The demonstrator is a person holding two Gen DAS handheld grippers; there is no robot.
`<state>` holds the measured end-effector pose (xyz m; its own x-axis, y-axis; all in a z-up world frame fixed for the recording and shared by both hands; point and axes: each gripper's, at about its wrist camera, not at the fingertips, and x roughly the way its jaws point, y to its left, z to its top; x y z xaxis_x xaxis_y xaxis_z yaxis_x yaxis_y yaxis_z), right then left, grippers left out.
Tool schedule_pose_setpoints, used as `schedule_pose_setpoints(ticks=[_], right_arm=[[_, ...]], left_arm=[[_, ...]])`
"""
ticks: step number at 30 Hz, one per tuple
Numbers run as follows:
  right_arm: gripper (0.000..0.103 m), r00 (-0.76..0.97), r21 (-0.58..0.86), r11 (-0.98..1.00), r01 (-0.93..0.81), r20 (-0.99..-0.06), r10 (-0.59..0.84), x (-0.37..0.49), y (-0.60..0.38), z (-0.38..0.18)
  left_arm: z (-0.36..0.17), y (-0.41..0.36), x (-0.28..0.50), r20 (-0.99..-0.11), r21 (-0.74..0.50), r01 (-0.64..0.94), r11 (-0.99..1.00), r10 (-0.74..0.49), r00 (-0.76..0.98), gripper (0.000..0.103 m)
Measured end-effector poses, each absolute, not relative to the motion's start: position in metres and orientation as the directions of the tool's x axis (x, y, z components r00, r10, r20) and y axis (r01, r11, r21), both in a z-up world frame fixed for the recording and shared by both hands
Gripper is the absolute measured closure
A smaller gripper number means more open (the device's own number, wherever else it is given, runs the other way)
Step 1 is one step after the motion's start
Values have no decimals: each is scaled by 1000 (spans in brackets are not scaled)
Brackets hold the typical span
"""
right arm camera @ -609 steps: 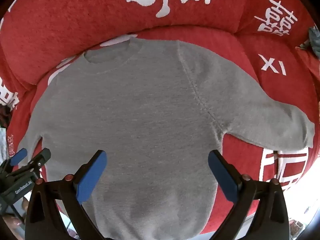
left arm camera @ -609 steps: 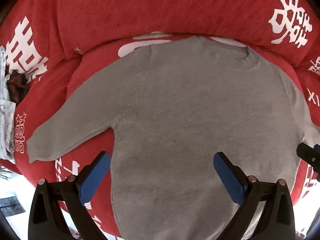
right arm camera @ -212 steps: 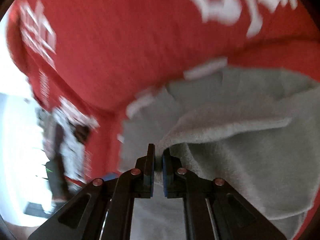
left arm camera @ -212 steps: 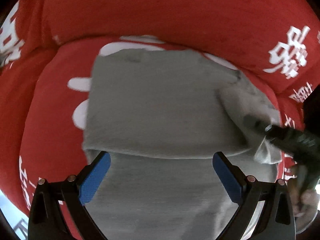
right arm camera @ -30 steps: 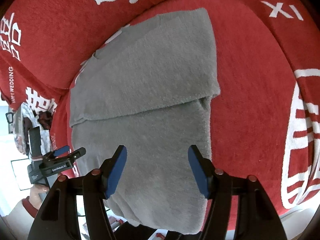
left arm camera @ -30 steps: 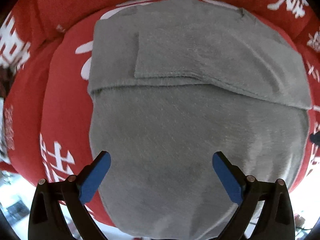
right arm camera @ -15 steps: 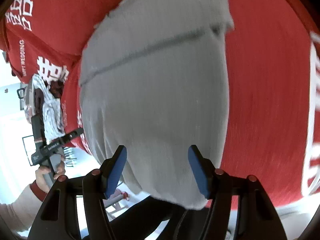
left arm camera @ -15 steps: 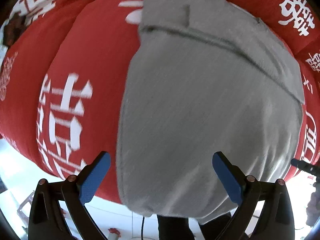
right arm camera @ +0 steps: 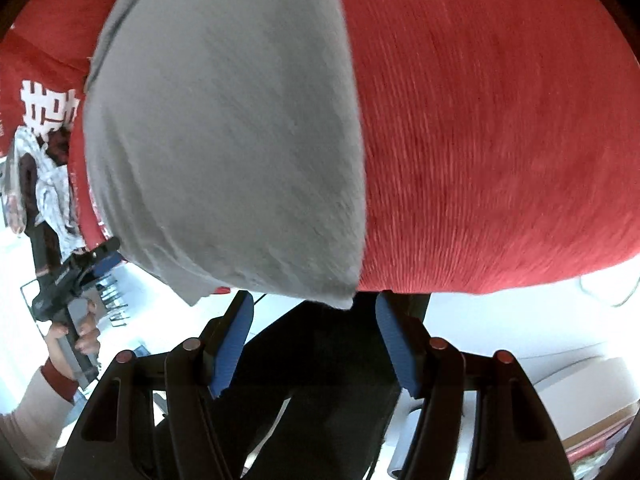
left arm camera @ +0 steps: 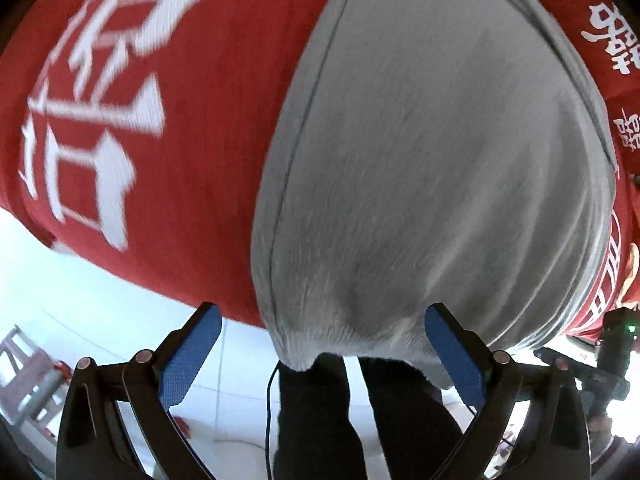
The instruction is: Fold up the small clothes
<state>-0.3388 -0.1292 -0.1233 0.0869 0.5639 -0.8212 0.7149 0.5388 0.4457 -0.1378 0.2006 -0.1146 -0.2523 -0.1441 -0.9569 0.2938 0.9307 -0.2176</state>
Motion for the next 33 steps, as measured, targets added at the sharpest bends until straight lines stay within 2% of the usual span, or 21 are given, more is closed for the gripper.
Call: schedule_pose_setpoints(ticks=[4, 5, 6, 7, 8, 9, 10, 11, 21, 23, 24, 29, 33], right_arm=[[36, 112, 471, 528, 706, -811, 574, -337, -116, -141], [36, 125, 484, 519, 704, -804, 581, -337, -114, -143], [36, 143, 501, 507, 701, -796, 588, -337, -110, -145], [38, 164, 521, 489, 700, -783, 600, -338, -107, -146], [58, 187, 538, 465, 703, -771, 609, -339, -105, -145], [73, 190, 534, 457, 711, -772, 607, -340, -103, -144], [95, 202, 541, 440, 717, -765, 611, -343, -102, -142], [95, 238, 566, 408, 716, -748, 620, -348, -100, -138], [95, 537, 775, 192, 602, -571, 621, -332, -118, -66], [95, 595, 811, 158, 564, -531, 603, -327, -130, -54], [98, 622, 825, 142, 548, -515, 590, -317, -143, -49], [98, 730, 879, 72, 471, -435, 527, -276, -196, -23], [102, 781, 906, 66, 417, -395, 483, -241, -241, -5]], left_arm=[[-124, 201, -143, -948, -251, 298, 921, -172, -267, 1], [-123, 199, -144, -950, -252, 305, 918, -175, -258, 8], [-123, 189, -144, -949, -260, 309, 915, -183, -257, 11], [-121, 188, -144, -946, -269, 304, 914, -191, -261, 22], [-120, 189, -146, -940, -288, 299, 910, -208, -270, 36], [-116, 189, -147, -937, -299, 306, 904, -217, -274, 46], [-113, 189, -150, -933, -313, 317, 895, -228, -278, 69], [-108, 187, -150, -925, -339, 328, 882, -248, -288, 88], [-31, 162, -119, -856, -515, 373, 771, -443, -267, 88], [-13, 148, -102, -852, -523, 383, 761, -468, -232, 88], [-5, 146, -91, -852, -523, 388, 759, -476, -217, 88], [25, 108, -35, -825, -553, 410, 725, -546, -147, 88], [37, 72, 16, -837, -513, 461, 724, -542, -81, 88]])
